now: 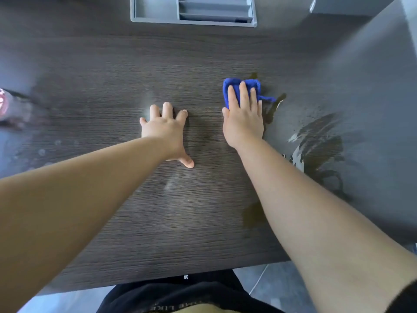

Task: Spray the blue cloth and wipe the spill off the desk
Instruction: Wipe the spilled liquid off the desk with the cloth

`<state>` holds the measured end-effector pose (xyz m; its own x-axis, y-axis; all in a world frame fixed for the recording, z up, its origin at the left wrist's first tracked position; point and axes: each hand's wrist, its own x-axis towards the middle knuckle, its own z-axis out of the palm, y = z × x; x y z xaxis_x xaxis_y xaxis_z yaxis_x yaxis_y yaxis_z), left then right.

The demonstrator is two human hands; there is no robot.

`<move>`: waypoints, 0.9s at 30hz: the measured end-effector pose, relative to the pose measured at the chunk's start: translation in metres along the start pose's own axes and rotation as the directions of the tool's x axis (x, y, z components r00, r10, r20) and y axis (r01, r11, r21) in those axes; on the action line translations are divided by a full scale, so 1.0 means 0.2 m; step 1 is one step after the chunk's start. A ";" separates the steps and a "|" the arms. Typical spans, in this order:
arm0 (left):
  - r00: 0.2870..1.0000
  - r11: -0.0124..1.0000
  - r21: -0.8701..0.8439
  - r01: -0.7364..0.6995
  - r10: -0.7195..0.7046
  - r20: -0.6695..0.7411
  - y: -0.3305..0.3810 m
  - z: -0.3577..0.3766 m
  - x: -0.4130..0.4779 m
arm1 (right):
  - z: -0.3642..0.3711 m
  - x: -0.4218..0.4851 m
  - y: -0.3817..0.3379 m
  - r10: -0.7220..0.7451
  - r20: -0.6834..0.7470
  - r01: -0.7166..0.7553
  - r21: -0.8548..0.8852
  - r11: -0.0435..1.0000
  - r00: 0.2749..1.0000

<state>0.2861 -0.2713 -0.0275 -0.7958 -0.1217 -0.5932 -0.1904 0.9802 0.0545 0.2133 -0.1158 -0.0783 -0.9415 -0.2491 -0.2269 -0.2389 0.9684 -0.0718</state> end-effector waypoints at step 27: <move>1.000 1.000 0.017 0.018 -0.017 -0.014 0.01 0.00 0.00 | 0.03 -0.31 -0.02 -0.194 0.048 0.196 -0.023 0.980 0.980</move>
<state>0.2862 -0.2692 -0.0276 -0.8004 -0.1409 -0.5827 -0.1944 0.9805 0.0299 0.2738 -0.1041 -0.0707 -0.8645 -0.4330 -0.2552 -0.4239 0.9010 -0.0926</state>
